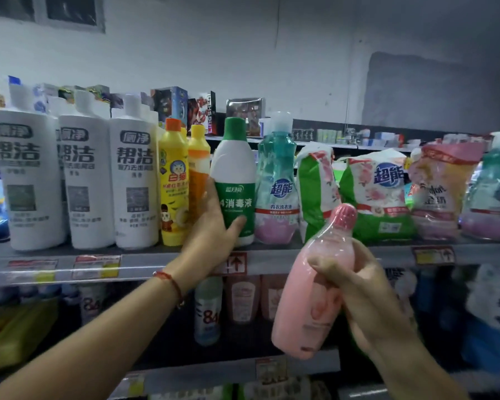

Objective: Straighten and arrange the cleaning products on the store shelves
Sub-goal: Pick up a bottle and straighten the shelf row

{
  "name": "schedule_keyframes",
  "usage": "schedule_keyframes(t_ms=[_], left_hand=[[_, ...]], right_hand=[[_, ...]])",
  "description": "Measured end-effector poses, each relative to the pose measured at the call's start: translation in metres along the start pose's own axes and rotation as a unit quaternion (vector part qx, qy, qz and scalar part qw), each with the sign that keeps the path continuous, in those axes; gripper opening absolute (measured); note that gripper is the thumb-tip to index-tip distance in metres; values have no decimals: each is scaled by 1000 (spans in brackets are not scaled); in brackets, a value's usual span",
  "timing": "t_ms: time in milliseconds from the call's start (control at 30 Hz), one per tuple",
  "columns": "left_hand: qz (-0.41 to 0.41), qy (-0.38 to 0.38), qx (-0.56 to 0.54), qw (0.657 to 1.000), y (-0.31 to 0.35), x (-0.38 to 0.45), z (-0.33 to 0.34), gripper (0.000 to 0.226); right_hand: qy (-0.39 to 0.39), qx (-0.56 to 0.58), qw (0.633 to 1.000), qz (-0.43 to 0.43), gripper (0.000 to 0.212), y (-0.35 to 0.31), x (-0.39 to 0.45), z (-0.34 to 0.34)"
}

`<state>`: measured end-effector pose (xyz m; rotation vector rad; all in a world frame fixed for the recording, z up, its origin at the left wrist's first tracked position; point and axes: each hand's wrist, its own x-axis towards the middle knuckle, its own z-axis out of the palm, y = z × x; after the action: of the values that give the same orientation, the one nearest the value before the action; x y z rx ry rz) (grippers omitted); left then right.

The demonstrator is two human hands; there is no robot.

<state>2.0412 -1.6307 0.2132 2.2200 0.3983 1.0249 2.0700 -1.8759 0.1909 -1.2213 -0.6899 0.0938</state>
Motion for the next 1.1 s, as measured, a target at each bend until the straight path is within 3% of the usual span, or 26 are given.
schedule_keyframes(t_ms=[100,167,233,267,367,433,500,567,700,767,800,900,933,1033,1100], left_hand=[[63,23,32,997,-3,-61,-1,78],[21,-80,-98,992,-5,-110,1,76],[-89,-201,-281,934,-5,-153,13,76],[-128,-219,-330,909,-11,-170,24,70],[-279,-174,-405,853,-39,-210,46,55],[-395,-161,-480,767,-56,-229,48,50],[-472,-155,-519,696,-69,-244,47,44],[-519,-140,-521,663,-80,-257,48,44],[-565,-124,-525,624,-107,-276,53,46],[-557,-147,-499,648,-116,-282,54,50],[-541,-164,-469,679,-119,-286,55,49],[-419,-236,-314,818,-122,-292,55,49],[-364,-277,-266,849,-124,-293,55,52],[-247,-357,-170,885,-127,-290,53,64],[-226,-367,-148,890,-134,-285,53,62]], right_hand=[[-16,-3,999,41,50,16,-5,8],[-28,-27,996,85,48,33,-9,14],[-59,-45,987,141,46,55,-18,25],[-75,-56,981,171,43,65,-24,31],[-93,-78,964,238,41,99,-46,45],[-77,-60,950,296,61,120,-68,46],[-64,-41,937,341,55,138,-98,41],[-62,-37,918,391,24,153,-129,39],[-56,-36,867,493,25,177,-176,44],[-19,-5,855,519,31,191,-187,48],[12,35,845,533,42,198,-190,50],[105,201,794,564,63,223,-197,53],[126,247,772,571,66,229,-199,54],[175,351,717,576,69,244,-209,57],[192,350,723,564,72,248,-213,59]])
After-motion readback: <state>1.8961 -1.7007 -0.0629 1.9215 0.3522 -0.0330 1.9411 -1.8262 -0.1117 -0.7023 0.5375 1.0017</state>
